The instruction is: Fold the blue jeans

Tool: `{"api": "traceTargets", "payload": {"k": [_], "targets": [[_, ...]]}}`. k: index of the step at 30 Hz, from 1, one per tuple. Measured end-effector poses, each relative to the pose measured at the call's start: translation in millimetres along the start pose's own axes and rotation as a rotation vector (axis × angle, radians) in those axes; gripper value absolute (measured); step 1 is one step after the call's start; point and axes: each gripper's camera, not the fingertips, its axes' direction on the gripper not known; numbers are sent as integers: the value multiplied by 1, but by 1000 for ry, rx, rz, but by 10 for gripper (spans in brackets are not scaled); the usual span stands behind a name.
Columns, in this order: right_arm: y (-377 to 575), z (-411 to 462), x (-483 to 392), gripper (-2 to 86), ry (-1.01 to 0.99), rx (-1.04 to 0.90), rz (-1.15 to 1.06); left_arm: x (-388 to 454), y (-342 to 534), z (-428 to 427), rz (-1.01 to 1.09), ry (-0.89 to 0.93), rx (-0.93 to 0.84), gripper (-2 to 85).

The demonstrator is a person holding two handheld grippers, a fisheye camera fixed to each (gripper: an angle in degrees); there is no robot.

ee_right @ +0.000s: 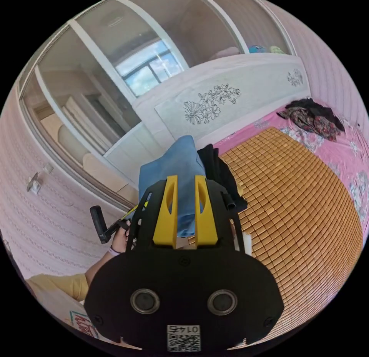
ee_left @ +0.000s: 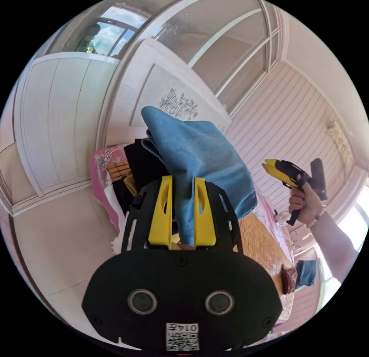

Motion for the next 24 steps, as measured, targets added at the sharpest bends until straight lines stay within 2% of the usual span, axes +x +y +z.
{"api": "traceTargets", "payload": {"k": [1, 3, 6, 8, 13, 18, 22, 24], "targets": [[7, 18, 17, 66, 13, -40, 79, -2, 2, 13, -7, -39, -35, 111], [20, 39, 31, 62, 22, -117, 108, -12, 18, 24, -48, 41, 42, 124], [40, 44, 40, 42, 35, -89, 71, -11, 34, 21, -18, 68, 56, 130], [49, 29, 43, 41, 19, -74, 43, -10, 46, 15, -4, 85, 45, 127], [115, -36, 47, 55, 29, -28, -65, -4, 104, -26, 21, -13, 132, 113], [256, -111, 86, 67, 93, -82, 103, 32, 189, -48, 105, 116, 1, 93], [387, -198, 87, 77, 194, 35, 326, 91, 246, -33, 217, 227, -126, 93], [433, -232, 83, 80, 270, 97, 419, 146, 278, -5, 331, 351, -233, 108]]}}
